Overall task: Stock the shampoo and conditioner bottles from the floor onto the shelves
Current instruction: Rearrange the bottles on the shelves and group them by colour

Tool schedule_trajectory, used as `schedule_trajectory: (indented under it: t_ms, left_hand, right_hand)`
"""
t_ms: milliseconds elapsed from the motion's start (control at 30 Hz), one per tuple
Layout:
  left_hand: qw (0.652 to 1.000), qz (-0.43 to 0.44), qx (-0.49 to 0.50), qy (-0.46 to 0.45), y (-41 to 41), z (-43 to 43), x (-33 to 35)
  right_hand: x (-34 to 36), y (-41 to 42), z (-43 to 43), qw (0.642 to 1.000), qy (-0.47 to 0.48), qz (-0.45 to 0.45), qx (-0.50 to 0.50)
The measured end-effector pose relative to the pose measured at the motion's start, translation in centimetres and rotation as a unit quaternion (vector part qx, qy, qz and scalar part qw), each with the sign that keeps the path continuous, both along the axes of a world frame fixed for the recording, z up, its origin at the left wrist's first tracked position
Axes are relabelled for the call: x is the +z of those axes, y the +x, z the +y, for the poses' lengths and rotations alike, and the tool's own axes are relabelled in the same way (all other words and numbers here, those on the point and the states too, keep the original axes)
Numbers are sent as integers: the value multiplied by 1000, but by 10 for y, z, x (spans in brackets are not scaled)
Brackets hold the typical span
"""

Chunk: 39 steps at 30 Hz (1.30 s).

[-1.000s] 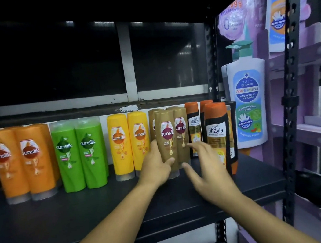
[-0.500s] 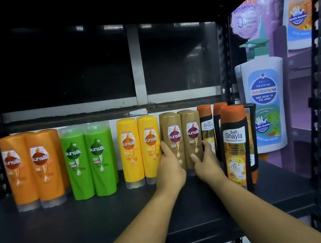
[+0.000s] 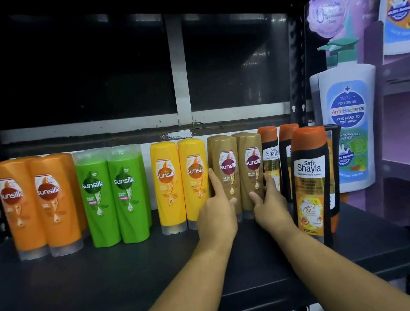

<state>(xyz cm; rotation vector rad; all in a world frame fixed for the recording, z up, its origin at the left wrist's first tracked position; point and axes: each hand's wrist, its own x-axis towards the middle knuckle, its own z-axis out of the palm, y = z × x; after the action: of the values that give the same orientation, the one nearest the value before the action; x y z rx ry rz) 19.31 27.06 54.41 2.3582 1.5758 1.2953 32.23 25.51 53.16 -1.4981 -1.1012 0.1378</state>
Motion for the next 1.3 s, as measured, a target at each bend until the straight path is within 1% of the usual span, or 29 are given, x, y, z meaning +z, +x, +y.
schedule_trajectory:
  t_ms: [100,300,467,533,633,767,833,900,967,1033,1133,1300]
  left_hand:
    - [1000,20,4,18,0,1,0]
    - [999,49,14,20,-3,7,1]
    - [998,51,16,31,-5,4,1]
    - [998,51,13,31,-8,2,1]
    - [998,47,-1,39,-15,0,3]
    - [993,39,-80,74,-22,-5,1]
    - [987,68,-139,50,-22,-5,0]
    - [971,116,-207,14,-20,-8,0]
    - [952,160,-262,-14,-17,-15,0]
    - [936,186,-297,-36,-14,-20,0]
    - [923,207,-318,-70,-12,-25,0]
    - [893,266,-338,-134,-8,-27,-3]
  right_hand:
    - [-1,0,1,1000,0,-3,5]
    - [-1,-1,0,1000,-4,-17,9]
    - [-1,-4,-3,999,-5,-29,11]
    - [-3,-7,-6,999,-20,-47,11]
    - [-3,-16,-18,991,-93,-97,14]
    - [-2,-25,-56,975,-126,-170,67]
    - [0,-24,-80,955,-168,-233,77]
    - [1,-19,-103,930,-206,-292,84]
    - [0,-12,-125,912,-228,-326,95]
    - [-1,-5,-146,899,-233,-351,116]
    - [1,7,-175,894,-230,-371,105]
    - [0,33,-204,907,-228,-351,49]
